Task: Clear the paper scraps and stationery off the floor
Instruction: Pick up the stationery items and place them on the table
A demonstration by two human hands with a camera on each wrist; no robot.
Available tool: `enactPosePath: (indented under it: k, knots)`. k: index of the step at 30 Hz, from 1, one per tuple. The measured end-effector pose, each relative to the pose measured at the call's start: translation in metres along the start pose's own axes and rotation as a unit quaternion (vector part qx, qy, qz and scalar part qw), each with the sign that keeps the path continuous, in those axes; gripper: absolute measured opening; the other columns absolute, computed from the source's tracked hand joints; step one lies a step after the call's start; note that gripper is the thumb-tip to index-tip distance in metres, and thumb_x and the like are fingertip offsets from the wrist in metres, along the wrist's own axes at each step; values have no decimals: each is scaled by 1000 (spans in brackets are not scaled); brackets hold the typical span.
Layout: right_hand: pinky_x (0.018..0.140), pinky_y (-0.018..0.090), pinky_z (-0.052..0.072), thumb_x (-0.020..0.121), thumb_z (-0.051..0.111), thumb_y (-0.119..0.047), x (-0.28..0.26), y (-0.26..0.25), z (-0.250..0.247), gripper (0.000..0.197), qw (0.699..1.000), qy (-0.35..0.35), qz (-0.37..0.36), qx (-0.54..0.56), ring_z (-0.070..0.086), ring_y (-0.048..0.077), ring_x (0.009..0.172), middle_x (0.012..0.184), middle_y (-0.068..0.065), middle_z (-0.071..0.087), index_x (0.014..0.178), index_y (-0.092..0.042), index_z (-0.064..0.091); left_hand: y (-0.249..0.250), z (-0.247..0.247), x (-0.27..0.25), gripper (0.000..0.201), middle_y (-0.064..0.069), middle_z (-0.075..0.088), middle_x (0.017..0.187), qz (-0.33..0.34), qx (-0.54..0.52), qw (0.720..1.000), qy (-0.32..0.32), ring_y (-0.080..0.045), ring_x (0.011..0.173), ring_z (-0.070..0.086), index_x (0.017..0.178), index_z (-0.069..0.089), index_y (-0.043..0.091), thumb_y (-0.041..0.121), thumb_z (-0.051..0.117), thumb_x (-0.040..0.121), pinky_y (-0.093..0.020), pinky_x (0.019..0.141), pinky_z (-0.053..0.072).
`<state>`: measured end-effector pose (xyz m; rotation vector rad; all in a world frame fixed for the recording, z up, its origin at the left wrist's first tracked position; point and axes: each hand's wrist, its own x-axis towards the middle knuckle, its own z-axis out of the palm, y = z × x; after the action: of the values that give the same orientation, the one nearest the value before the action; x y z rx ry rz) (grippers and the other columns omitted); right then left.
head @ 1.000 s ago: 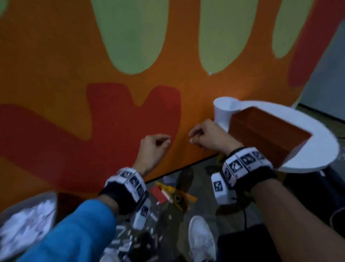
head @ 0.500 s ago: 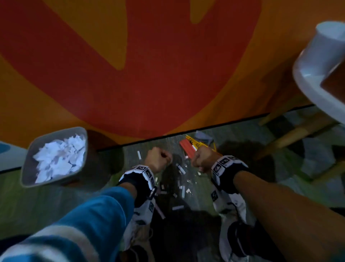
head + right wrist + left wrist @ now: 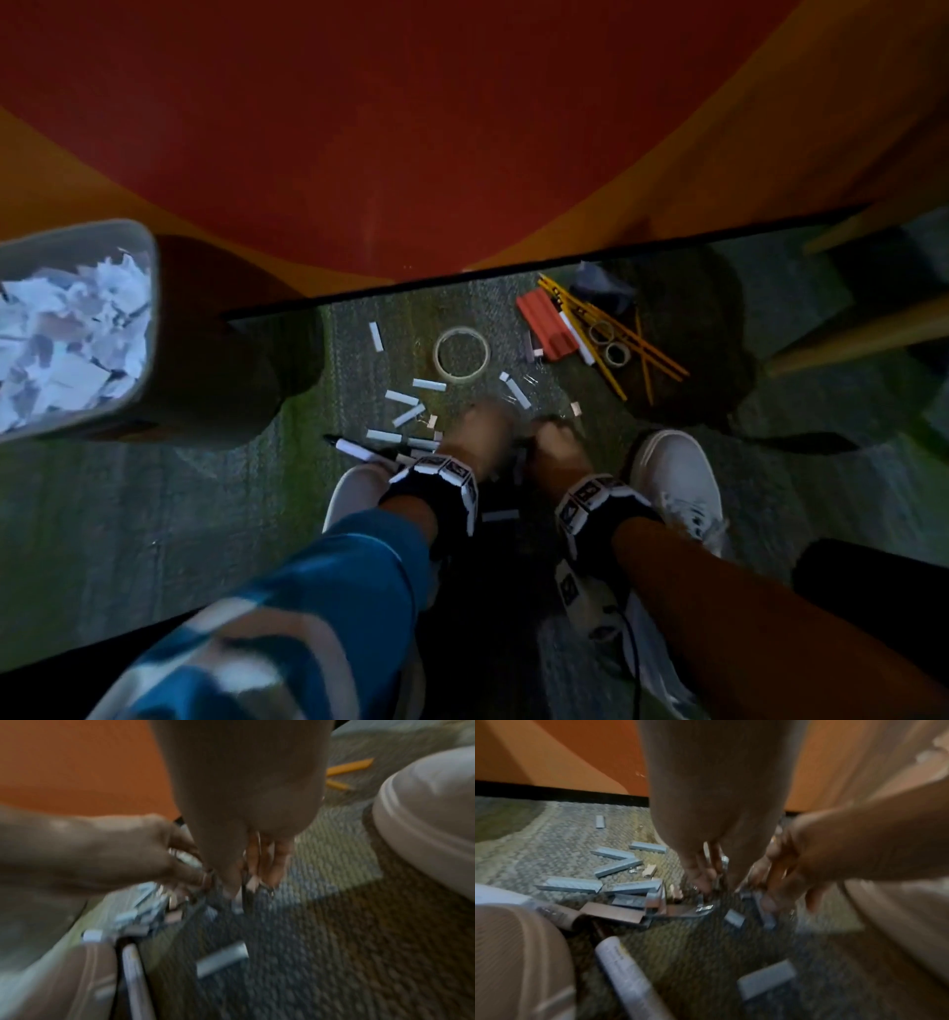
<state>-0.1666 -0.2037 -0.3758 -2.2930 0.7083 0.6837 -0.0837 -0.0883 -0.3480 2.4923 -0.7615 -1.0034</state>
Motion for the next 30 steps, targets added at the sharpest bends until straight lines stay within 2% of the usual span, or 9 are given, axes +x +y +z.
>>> enactPosePath:
  k: [4, 9, 13, 16, 19, 21, 24, 27, 30]
  knots:
    - [87, 39, 49, 83, 64, -15, -1, -4, 5, 28, 998, 32, -46, -4, 60, 35, 107, 114, 17, 63, 111, -10, 64, -11, 8, 11, 36, -7, 40, 139, 35, 95, 995, -17, -33, 130, 42, 124, 62, 30, 19, 57, 90, -46, 103, 45]
    - [78, 39, 49, 70, 67, -10, 1, -6, -3, 16, 996, 46, -71, 16, 64, 37, 91, 90, 19, 69, 84, -6, 71, -10, 4, 12, 33, -7, 39, 137, 74, 184, 980, -10, -29, 132, 34, 126, 61, 22, 19, 50, 95, -49, 99, 47]
    - [86, 38, 44, 84, 63, -13, -6, -12, -13, 19, 1000, 6, -26, 11, 60, 38, 101, 106, 22, 65, 97, -1, 69, -7, -13, 7, 36, -9, 53, 133, 78, 183, 980, -21, -32, 127, 51, 127, 56, 20, 20, 55, 91, -47, 95, 51]
    - [79, 31, 48, 81, 64, -8, -16, -20, -42, 16, 997, 20, 20, 72, 57, 29, 83, 80, 8, 62, 67, -15, 62, 5, -44, -4, 34, -12, 67, 115, 61, 142, 988, -24, -34, 106, 65, 118, 57, 24, 20, 58, 85, -43, 86, 54]
    - [52, 26, 46, 89, 52, -12, -21, -26, -85, 34, 982, 85, -49, 162, 50, 26, 64, 59, 1, 53, 56, -19, 57, 29, -91, -16, 25, -18, 68, 105, 52, 128, 990, 5, -38, 99, 66, 114, 64, 14, 12, 57, 90, -40, 82, 53]
    - [53, 25, 45, 87, 49, -12, -36, -43, -128, 26, 973, 104, -56, 200, 53, 24, 55, 64, 11, 54, 64, -10, 62, 50, -127, -28, 21, -18, 69, 100, 54, 116, 991, 45, -37, 94, 67, 108, 68, 11, 11, 61, 88, -39, 80, 53]
    - [46, 14, 42, 85, 67, 0, -79, -77, -201, 7, 972, 111, -59, 198, 54, 10, 55, 73, 8, 61, 81, -3, 73, 87, -180, -45, 21, -15, 69, 98, 83, 97, 985, 120, -36, 92, 67, 101, 70, 20, 22, 66, 80, -38, 79, 54]
    - [58, 26, 56, 79, 76, -4, -119, -98, -268, 9, 962, 175, -89, 189, 65, 17, 63, 78, 13, 70, 73, -11, 73, 139, -232, -68, 17, -9, 70, 91, 125, 81, 973, 174, -30, 87, 68, 92, 71, 26, 29, 67, 75, -37, 78, 55]
    - [66, 31, 60, 79, 77, -7, -169, -116, -331, 10, 941, 242, -141, 190, 62, 1, 51, 72, 8, 72, 73, -14, 75, 198, -270, -109, 8, -3, 71, 77, 183, 50, 953, 236, -25, 81, 66, 82, 71, 22, 19, 69, 75, -34, 75, 54]
